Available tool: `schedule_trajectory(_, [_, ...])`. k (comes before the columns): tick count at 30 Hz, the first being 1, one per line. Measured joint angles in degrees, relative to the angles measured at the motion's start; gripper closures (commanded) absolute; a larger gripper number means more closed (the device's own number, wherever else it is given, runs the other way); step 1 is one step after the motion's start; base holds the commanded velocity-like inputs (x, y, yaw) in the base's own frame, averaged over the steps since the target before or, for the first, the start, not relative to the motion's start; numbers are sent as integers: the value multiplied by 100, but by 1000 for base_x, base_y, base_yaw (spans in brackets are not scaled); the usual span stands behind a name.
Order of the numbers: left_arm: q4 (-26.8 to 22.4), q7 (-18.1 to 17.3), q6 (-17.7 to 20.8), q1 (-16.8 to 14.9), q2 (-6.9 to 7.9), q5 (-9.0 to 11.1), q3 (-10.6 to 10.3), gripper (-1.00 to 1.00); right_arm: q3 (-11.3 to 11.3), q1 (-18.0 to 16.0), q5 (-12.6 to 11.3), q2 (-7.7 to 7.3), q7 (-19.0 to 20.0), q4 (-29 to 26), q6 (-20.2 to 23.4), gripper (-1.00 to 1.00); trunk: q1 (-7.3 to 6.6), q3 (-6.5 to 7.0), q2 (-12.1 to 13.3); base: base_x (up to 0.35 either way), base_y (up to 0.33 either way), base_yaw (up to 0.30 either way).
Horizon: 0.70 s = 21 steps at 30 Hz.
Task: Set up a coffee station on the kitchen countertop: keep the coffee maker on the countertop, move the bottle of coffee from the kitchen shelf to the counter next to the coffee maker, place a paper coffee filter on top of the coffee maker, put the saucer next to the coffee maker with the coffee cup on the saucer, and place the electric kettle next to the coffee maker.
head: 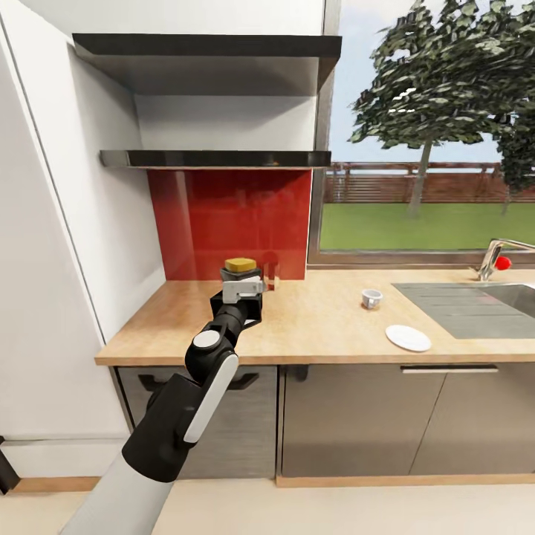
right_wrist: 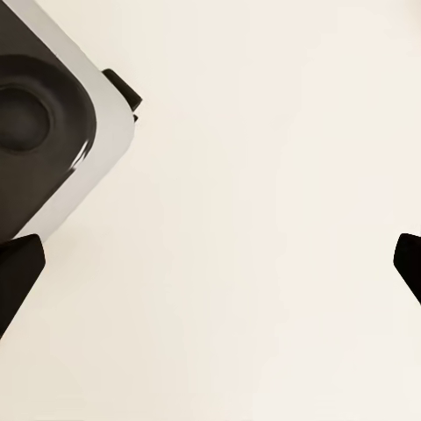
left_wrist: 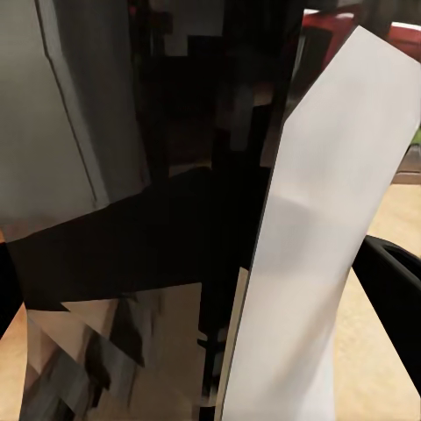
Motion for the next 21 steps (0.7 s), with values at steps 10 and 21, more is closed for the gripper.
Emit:
schedule_trajectory(10, [0, 0, 0, 0, 0, 0, -2, 100, 0, 1, 0, 0, 2, 3, -2, -100, 220, -180, -401, 0, 0, 0])
schedule_trajectory(21, [0, 0, 0, 0, 0, 0, -2, 100, 0, 0, 0, 0, 2, 3, -2, -100, 461, -377, -843, 0, 0, 0])
